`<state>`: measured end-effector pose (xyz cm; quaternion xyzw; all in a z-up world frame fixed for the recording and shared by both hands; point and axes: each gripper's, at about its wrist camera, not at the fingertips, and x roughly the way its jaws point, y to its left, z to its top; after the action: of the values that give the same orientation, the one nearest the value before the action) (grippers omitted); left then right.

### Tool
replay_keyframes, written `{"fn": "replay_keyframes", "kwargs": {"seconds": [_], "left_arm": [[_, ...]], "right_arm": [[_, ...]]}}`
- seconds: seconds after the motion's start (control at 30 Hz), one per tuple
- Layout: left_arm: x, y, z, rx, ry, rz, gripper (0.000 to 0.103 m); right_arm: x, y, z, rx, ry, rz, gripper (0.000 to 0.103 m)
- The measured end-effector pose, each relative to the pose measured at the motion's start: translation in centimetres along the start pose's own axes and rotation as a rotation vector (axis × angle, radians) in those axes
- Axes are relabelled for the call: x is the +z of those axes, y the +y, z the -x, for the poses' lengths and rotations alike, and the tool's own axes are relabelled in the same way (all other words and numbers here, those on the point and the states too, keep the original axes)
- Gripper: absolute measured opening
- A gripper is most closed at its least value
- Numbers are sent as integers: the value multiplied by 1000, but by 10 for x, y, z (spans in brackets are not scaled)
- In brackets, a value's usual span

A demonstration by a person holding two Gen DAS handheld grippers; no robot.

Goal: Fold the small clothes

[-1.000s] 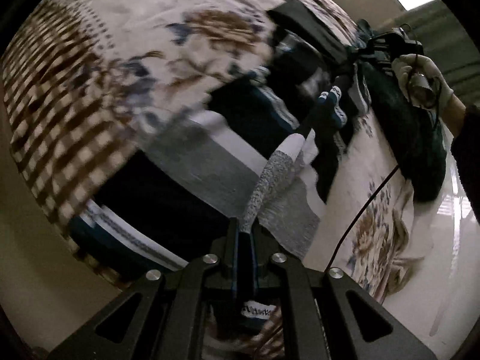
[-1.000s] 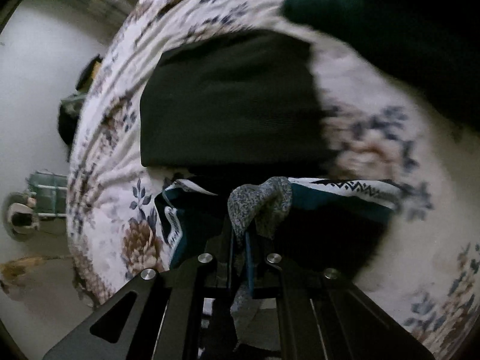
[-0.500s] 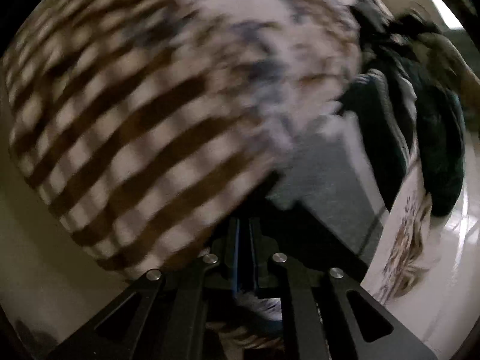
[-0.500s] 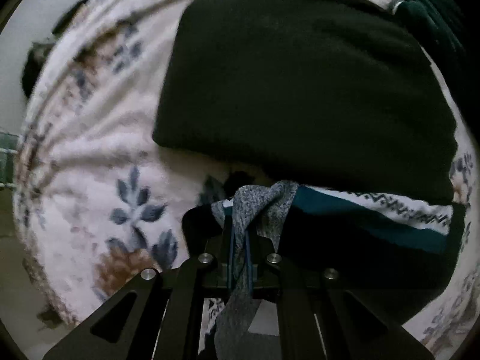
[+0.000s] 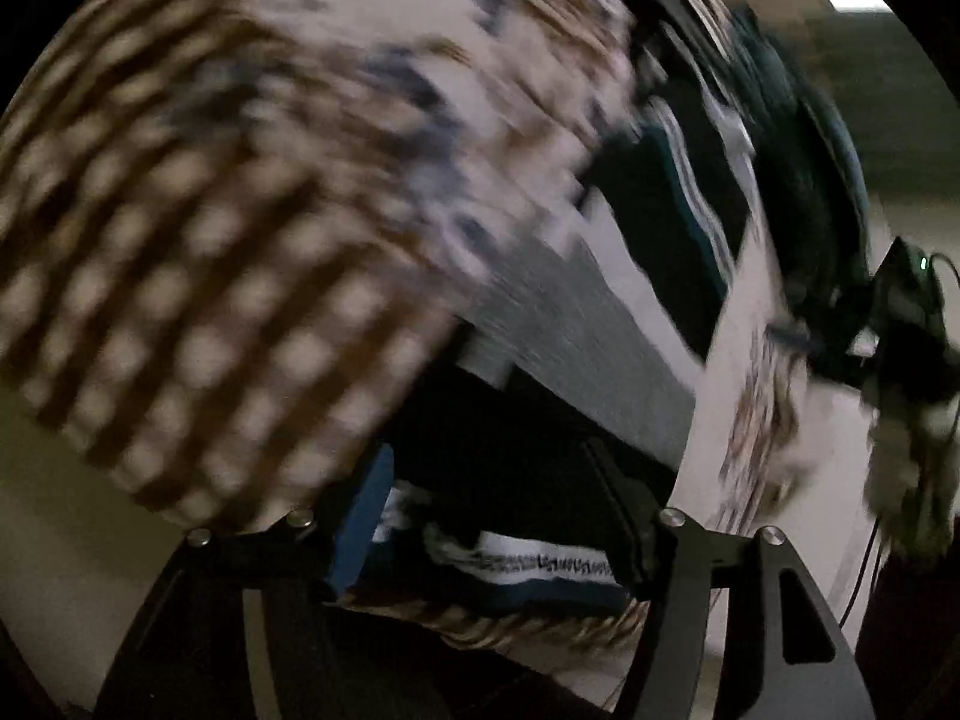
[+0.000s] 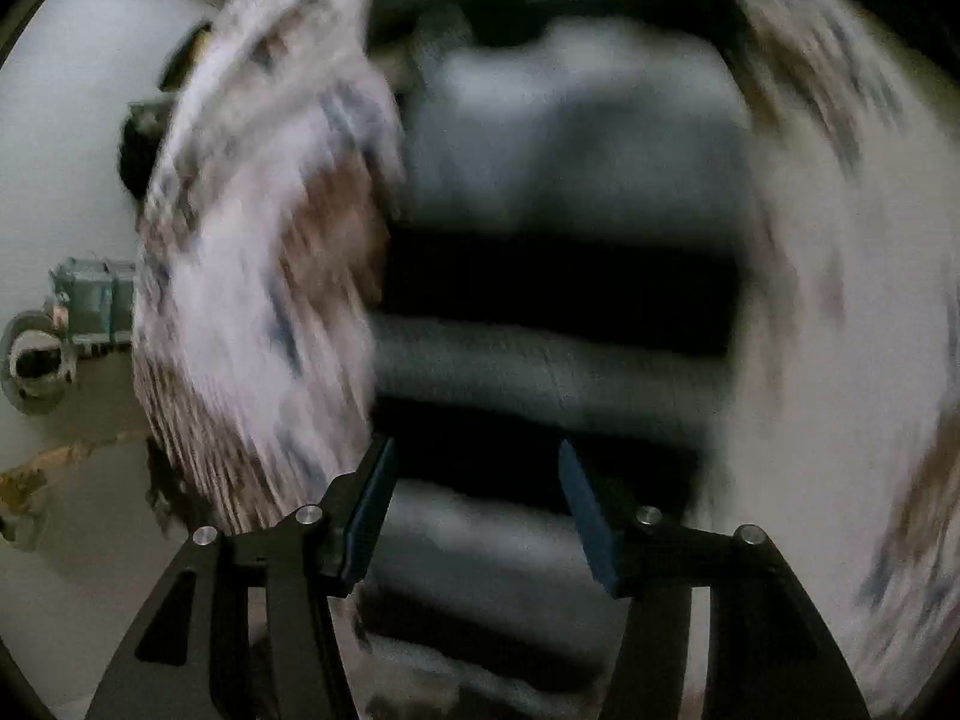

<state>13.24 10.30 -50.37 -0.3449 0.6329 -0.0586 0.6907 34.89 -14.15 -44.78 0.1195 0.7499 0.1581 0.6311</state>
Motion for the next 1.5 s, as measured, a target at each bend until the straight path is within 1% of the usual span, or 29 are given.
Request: {"fn": "replay_keyframes", "kwargs": {"seconds": [0.03,0.13,0.2,0.27,0.3,0.33,0.37,0.4,0.47,0.53,0.6,0.63,0.67,0.77,0.83,0.9,0.97,1.0,1.03,1.07,1.1,1.13,1.17,1.2,1.33,1.4,1.43,1.47,1.5], "left_arm": [[-2,-6,-8,12,26,-28,61],[-15,-18,-22,-51,90,-62,61],[-29,-19,-31,-78,142,-89,61],[-36,-19,-32,-53,146,-107,59],[-37,-17,-30,-48,126,-119,59],[-37,-16,-28,-39,113,-121,49],[-35,-15,-27,-29,102,-124,15],[-34,-15,-22,-6,81,-129,7],[-34,-14,-10,2,31,-128,7],[-37,-9,4,17,5,-103,7],[-41,-4,13,43,-14,-93,7],[-44,-3,16,68,-21,-100,7],[-44,-4,14,86,-25,-105,7],[-43,5,9,121,-18,-87,7],[-39,13,-1,175,-11,-116,7],[-35,14,-14,201,10,-132,8],[-32,14,-11,182,24,-120,12],[-31,13,-3,148,23,-116,14],[-31,11,7,119,12,-113,25],[-31,10,18,98,-18,-114,41],[-31,11,27,72,-47,-116,55],[-30,13,31,48,-68,-114,72],[-28,13,31,34,-79,-108,74],[-21,18,21,25,-72,-97,74],[-6,22,-31,47,26,-104,74],[-10,14,-42,106,8,-168,72],[-14,10,-43,121,-10,-200,62],[-19,6,-42,141,-25,-235,29],[-27,1,-40,154,-33,-277,12]], "right_arm": [[-24,-13,-9,3,25,-19,58],[-90,-53,-42,25,86,-122,58],[-122,-71,-56,36,98,-154,58],[-148,-86,-65,67,94,-189,58],[-159,-92,-67,80,88,-208,58],[-171,-98,-68,102,76,-229,58],[-180,-102,-70,120,69,-236,58],[-190,-105,-72,135,58,-247,58],[-199,-103,-83,153,37,-258,58],[-206,-101,-92,183,23,-277,57],[-210,-98,-100,209,23,-295,39],[-211,-95,-104,221,25,-300,17],[-214,-92,-106,217,15,-301,12],[-220,-79,-111,164,-18,-286,11],[-224,-73,-114,111,-25,-268,10],[-227,-72,-119,102,-22,-265,10],[-226,-73,-120,92,-20,-266,11],[-227,-74,-117,103,-19,-269,16],[-223,-67,-117,121,-19,-273,22],[-223,-71,-112,144,-23,-276,36],[-222,-72,-110,170,-31,-281,45],[-222,-75,-108,185,-38,-285,61],[-224,-77,-107,181,-40,-289,65],[-224,-78,-110,177,-39,-296,65],[-221,-94,-133,239,-25,-372,65],[-219,-96,-139,262,-45,-392,65],[-220,-98,-140,291,-68,-404,64],[-221,-98,-140,305,-80,-406,53],[-223,-98,-142,299,-83,-402,40]]}}
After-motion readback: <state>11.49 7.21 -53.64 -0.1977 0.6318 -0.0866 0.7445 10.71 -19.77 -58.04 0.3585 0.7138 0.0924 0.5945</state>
